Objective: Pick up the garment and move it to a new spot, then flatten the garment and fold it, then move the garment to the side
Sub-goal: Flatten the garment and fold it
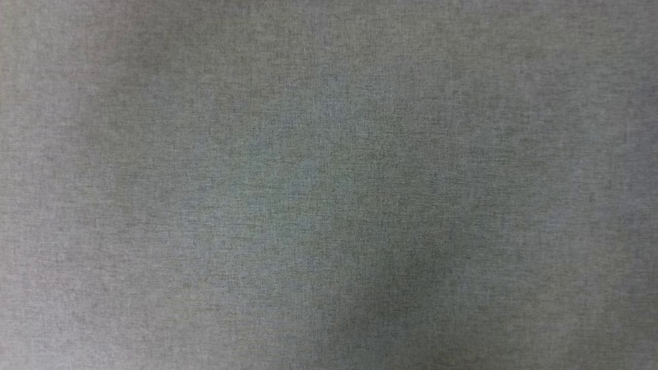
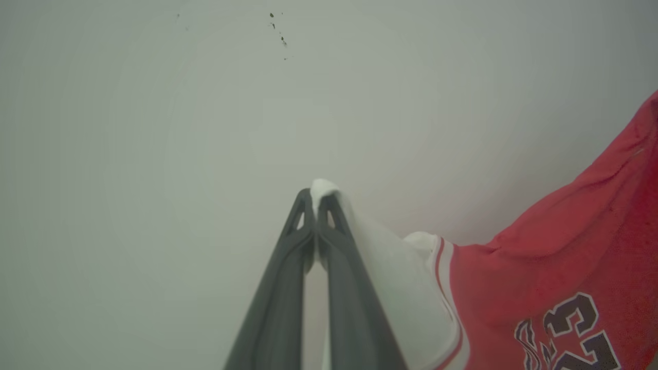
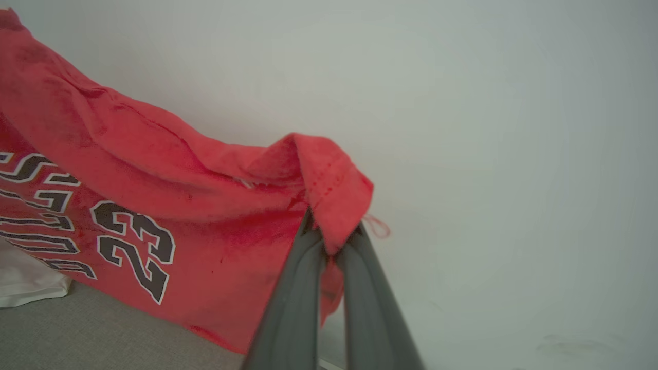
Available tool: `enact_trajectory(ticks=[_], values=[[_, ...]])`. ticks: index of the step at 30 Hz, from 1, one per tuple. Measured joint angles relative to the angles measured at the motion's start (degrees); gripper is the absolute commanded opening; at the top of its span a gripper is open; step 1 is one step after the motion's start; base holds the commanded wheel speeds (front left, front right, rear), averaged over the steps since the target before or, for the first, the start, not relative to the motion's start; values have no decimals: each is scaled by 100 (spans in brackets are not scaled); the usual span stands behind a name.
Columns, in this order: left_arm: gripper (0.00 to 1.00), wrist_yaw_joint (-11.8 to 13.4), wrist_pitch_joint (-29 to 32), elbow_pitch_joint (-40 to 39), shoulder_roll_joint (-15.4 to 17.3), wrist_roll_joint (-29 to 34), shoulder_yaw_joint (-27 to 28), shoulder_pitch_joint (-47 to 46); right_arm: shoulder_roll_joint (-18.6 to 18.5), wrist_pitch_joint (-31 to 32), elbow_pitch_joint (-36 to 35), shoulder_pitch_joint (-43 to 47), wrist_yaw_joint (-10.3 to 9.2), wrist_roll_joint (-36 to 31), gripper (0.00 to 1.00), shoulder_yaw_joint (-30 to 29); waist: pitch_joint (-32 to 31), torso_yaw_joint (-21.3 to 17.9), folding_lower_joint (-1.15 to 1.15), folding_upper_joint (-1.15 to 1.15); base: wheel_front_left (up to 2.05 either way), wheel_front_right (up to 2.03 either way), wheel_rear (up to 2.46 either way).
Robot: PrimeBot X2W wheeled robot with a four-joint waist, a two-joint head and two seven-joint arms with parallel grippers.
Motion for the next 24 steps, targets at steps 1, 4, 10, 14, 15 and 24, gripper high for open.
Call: enact_trajectory(ticks=[1, 4, 10, 14, 15, 24], values=[[0, -22, -26, 34, 13, -27, -23, 159, 43, -96, 85, 121, 0, 58, 0, 53, -35, -9, 0, 0, 0, 0, 0], [0, -48, -79, 69, 55, -144, -47, 738, 162, -310, 270, 573, 0, 294, 0, 274, -172, -34, 0, 0, 0, 0, 0], [0, 30, -130, -221, 159, -423, 34, 2281, 250, -565, 358, 1699, -1, 687, 0, 1012, -575, -60, -1, 0, 0, 0, 0], [0, 208, -130, -734, 188, -542, 164, 3412, 201, -737, 232, 2457, 1, 1057, 0, 1400, -875, -67, -1, 0, 0, 0, 0], [0, 242, -130, -848, 213, -569, 178, 3726, 156, -784, 191, 2613, 1, 1139, 0, 1468, -955, -69, -1, 0, 0, 0, 0], [0, 698, -138, -1961, 480, -726, 194, 6357, -386, -1187, -151, 4124, 1, 1916, 0, 2056, -1770, -45, -1, 0, 0, 0, 0]])
